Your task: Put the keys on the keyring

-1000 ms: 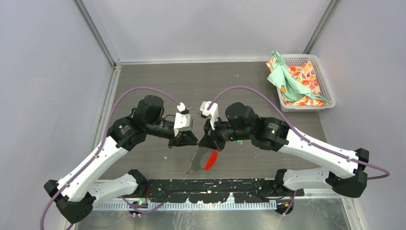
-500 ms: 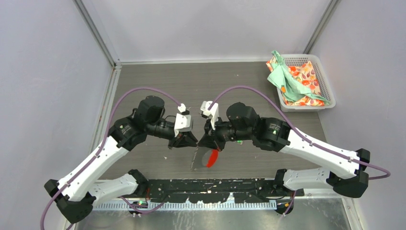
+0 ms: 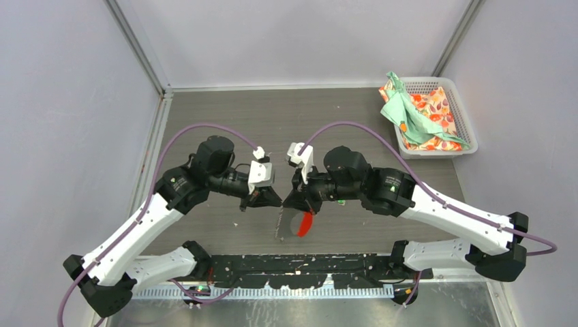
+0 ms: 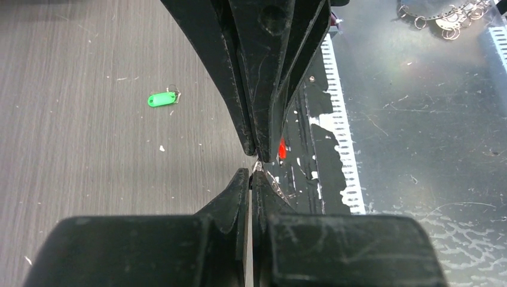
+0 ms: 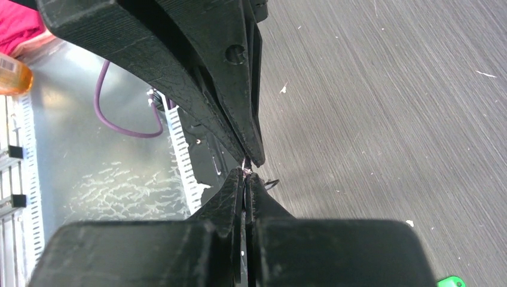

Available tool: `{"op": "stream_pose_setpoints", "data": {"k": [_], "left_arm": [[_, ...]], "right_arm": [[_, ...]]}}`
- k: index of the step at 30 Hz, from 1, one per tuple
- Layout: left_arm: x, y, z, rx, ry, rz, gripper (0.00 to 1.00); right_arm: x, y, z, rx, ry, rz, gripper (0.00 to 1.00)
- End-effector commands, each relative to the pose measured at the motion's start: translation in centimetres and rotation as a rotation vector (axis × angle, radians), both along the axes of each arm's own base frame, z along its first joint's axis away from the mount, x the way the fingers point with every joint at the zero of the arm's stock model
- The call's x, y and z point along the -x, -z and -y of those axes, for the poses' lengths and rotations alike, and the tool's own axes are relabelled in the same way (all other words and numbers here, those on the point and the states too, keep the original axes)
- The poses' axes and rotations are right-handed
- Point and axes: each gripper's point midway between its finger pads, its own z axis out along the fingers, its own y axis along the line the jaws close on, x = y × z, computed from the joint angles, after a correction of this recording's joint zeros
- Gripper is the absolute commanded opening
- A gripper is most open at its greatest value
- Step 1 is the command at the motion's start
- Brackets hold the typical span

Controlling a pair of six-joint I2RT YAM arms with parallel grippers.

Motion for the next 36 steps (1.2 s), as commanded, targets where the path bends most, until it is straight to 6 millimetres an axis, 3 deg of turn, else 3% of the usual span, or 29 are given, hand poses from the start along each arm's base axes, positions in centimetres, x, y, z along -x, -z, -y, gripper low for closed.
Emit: {"op": "stream_pose_setpoints", "data": {"k": [1,9,13,18,21,25,28,31,36], "left_arm": [[0.5,-1.6,-0.2,0.058,0.051,0.105,0.00],[0.7,-3.1,-0.9,0.157,0.140,0.438,0.00],[1.2,-3.5,-0.8,0.195,0.211,0.580,0.00],[1.6,-4.1,-0.8,0.222,0.257,0.704,0.00],[1.6,-5.4,-0.5,0.271,0.236,0.705,0.00],[1.9,-8.1,0.2,0.380,0.171,0.615,0.00],[1.8,-10.6,0.7,0.453,0.107,0.500,0.00],[3.0,-12.8,0.7,0.491,0.143,0.429,0.00],[4.1,-14.0,1.0,0.522,0.197,0.369,0.00]], "right_arm": [[-1.4,-5.1,0.9,-0.154,0.124,0.059,0.08],[-2.8,-5.9,3.9,-0.194,0.291,0.076,0.48],[-2.6,-6.7,4.5,-0.212,0.293,0.084,0.51],[-0.5,-5.6,4.0,-0.188,0.143,0.096,0.62],[0.6,-5.1,3.7,-0.186,0.050,0.134,0.63],[1.5,-6.0,3.5,-0.252,-0.042,0.219,0.61],[1.7,-7.6,3.9,-0.324,-0.053,0.289,0.59],[2.2,-9.8,4.7,-0.425,-0.051,0.339,0.56],[3.4,-13.2,5.8,-0.558,-0.070,0.376,0.50]]}}
